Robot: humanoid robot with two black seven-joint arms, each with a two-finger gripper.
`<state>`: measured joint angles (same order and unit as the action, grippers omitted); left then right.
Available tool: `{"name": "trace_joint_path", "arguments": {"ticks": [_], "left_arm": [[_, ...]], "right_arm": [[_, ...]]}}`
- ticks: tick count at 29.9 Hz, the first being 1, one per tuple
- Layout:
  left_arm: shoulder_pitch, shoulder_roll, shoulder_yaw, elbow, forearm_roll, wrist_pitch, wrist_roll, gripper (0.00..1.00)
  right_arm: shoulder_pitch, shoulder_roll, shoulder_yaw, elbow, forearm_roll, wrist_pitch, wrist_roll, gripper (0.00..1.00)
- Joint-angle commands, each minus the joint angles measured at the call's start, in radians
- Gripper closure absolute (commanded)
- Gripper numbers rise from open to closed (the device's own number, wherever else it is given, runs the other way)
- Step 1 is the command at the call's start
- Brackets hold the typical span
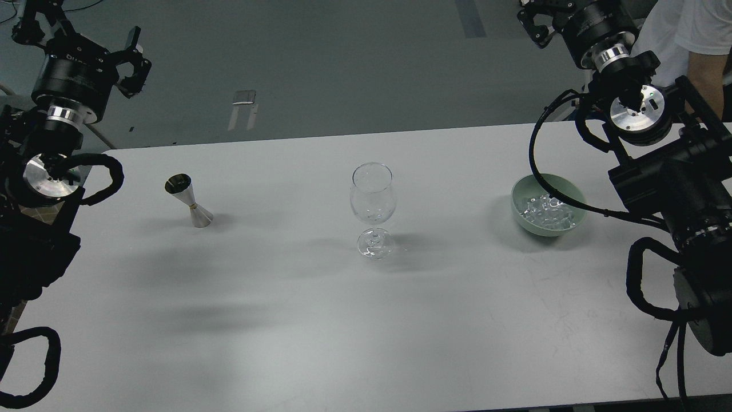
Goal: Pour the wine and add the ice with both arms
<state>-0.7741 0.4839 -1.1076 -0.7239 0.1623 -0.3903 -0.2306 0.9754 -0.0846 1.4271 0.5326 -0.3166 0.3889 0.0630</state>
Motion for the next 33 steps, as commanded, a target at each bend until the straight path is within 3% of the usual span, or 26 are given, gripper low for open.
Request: {"name": "trace_joint_path", "arguments": {"ticks": [1,7,23,33], "left_arm": [[0.002,-0.002,0.003,0.001,-0.006,0.005,-0.012,0.02],[-0.011,-0.005,0.006,0.063,0.003,-0.022,-0.012,0.02],[-0.031,-0.014,-0.014,0.06,-0.015,-0.005,-0.029,0.02],[0.036,-0.03,-0.014,-0.051,-0.012,-0.01,-0.032,0.02]], "right_arm": [[-0.001,0.0,-0.001,0.0,0.001,0.005,0.0,0.0],[0.005,-0.001,0.003,0.009,-0.001,0.007,0.0,0.0],[0.008,-0.001,-0.001,-0.01,-0.001,0.001,0.001,0.0],[-0.012,-0.041,-0.002,0.007,-0.001,0.007,0.001,0.0]]}}
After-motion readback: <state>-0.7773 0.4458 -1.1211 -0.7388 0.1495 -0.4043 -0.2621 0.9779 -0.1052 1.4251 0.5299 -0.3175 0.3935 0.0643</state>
